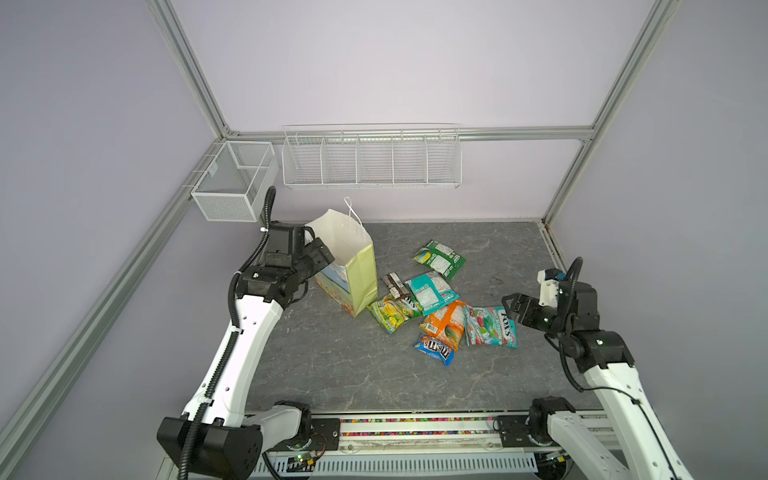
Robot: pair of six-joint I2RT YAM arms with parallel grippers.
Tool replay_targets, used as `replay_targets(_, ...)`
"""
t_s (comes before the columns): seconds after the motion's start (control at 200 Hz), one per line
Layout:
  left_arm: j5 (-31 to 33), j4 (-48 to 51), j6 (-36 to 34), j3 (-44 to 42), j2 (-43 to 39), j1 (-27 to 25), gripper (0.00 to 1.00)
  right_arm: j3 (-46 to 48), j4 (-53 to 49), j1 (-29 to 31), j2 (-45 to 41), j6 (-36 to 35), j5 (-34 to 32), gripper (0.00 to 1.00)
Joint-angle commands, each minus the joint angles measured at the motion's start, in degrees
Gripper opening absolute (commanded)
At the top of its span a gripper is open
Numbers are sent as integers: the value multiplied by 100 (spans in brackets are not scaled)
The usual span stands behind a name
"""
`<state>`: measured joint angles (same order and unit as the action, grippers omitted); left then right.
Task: Place the snacks into the paper bag
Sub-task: 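Raise the left gripper to the paper bag rim while the right moves over snacks, then grasp the paper bag's rim with the left gripper and pull it upright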
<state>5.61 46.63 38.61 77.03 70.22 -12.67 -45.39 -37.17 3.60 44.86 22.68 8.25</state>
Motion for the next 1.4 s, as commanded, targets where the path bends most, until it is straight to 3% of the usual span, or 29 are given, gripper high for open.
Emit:
replay_targets(0.0, 198, 21, 130, 196, 142, -30, 80, -83, -190, 32, 82, -79, -20, 89)
replay_targets(0.7, 361, -98, 42, 483, 844, -32, 54, 65, -59, 43, -23, -131, 82, 89)
replay_targets(0.875, 295, -130, -58, 527, 954, -34, 35, 86, -34, 41, -13, -127, 80, 89)
replay_targets(1.0, 425, 25, -157, 568, 947, -33, 0, 111, -18, 38, 31, -132, 99, 89)
replay_targets(1.395, 535, 530, -684, 859, 665, -30, 0, 70, 8, 52, 131, -162, 199, 89)
